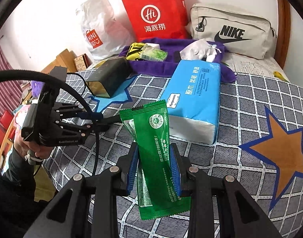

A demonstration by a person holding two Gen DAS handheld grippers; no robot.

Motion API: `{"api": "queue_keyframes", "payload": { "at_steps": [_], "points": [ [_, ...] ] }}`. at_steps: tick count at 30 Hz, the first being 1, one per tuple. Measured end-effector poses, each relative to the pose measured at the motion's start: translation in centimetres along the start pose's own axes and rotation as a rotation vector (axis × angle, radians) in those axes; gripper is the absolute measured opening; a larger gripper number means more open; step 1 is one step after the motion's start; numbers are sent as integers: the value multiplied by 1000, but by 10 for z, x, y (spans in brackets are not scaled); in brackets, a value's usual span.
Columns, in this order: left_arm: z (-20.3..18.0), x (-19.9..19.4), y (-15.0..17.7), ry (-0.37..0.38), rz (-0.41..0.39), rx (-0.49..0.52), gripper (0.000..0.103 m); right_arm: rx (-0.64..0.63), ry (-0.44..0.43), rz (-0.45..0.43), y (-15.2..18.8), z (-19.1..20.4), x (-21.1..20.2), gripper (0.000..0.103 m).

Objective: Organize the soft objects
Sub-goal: 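Lift the green packet with the right tool while the left tool grasps the black watch strap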

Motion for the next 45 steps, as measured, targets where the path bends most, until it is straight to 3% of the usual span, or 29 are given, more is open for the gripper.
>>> {"api": "queue_keyframes", "payload": {
  "at_steps": [2, 4, 6, 10, 12, 28, 33, 40, 45],
  "points": [
    [0, 1, -2, 15, 3, 3, 37, -3, -9, 2, 1, 2, 1, 31],
    [-4, 8, -7, 44, 6, 3, 48, -8, -21, 8, 0, 4, 5, 31],
    [-8, 10, -8, 20, 2, 35, 49, -16, -28, 12, 1, 8, 8, 31],
    [-13, 9, -10, 27, -1, 56, 25, -11, -42, 21, 3, 11, 11, 31],
    [-15, 7, -10, 24, 2, 56, 22, -15, -43, 22, 4, 13, 11, 31],
    [-13, -16, -9, 82, -42, -26, 21, -18, -35, -15, -5, 18, -5, 31],
    [-11, 3, -5, 57, 19, -29, 21, -27, -39, -11, -3, 22, -5, 31],
    [-15, 7, -6, 39, 1, -10, 26, -16, -45, -8, -2, 18, -5, 31],
    [-20, 8, -8, 0, 5, 19, 21, -10, -52, -8, -2, 18, -1, 31]
  ]
}}
Point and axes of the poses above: each gripper's, at about its wrist camera, not at the fingertips, and x roughly the way its jaws point, z to its left, y to its underside, the point moved 7 cm from there along x, roughly the way its jaws point, and after that the axes turned 4 degrees about y, right-handed, at the moved point
